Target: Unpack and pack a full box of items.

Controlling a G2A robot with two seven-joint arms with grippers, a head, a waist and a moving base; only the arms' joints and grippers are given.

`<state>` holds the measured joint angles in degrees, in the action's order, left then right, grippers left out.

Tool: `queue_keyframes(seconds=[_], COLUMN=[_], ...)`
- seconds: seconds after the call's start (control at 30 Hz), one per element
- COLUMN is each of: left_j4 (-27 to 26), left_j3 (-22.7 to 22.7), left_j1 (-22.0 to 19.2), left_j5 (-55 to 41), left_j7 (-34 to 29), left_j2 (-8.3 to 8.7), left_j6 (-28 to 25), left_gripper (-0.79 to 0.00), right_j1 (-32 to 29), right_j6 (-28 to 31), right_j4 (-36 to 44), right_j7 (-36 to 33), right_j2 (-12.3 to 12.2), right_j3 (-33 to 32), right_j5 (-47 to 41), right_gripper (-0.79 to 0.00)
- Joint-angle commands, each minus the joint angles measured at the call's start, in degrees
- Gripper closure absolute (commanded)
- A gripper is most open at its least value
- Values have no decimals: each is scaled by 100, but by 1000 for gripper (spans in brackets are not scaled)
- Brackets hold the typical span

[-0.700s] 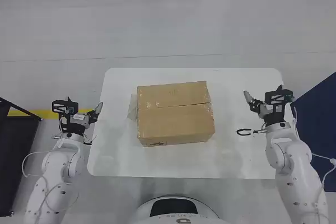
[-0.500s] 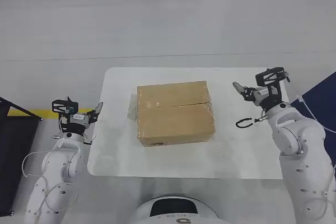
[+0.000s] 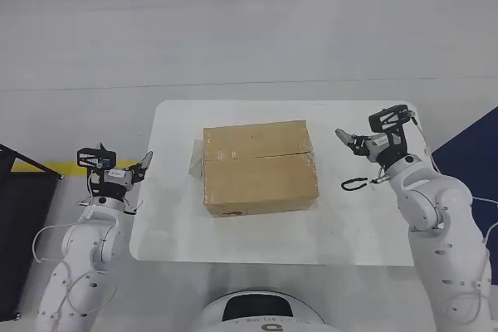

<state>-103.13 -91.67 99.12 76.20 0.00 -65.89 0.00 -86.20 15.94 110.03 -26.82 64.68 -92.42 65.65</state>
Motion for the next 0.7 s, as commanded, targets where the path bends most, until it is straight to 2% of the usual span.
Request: queue_keyframes(seconds=[0.0,0.27,0.67], left_j4=[0,0,0], left_j3=[0,0,0], left_j1=[0,0,0], left_j5=[0,0,0], left_j7=[0,0,0], left_j2=[0,0,0], left_j6=[0,0,0], left_gripper=[-785,-785,-785], right_j1=[3,279,531], right_j6=[-85,329,576], right_j4=[-182,-798,-1091], right_j7=[10,-514,-702], right_j2=[6,-32,-17], right_j3=[31,290,854], right_j5=[-17,376,618], right_gripper=[-785,-785,-785])
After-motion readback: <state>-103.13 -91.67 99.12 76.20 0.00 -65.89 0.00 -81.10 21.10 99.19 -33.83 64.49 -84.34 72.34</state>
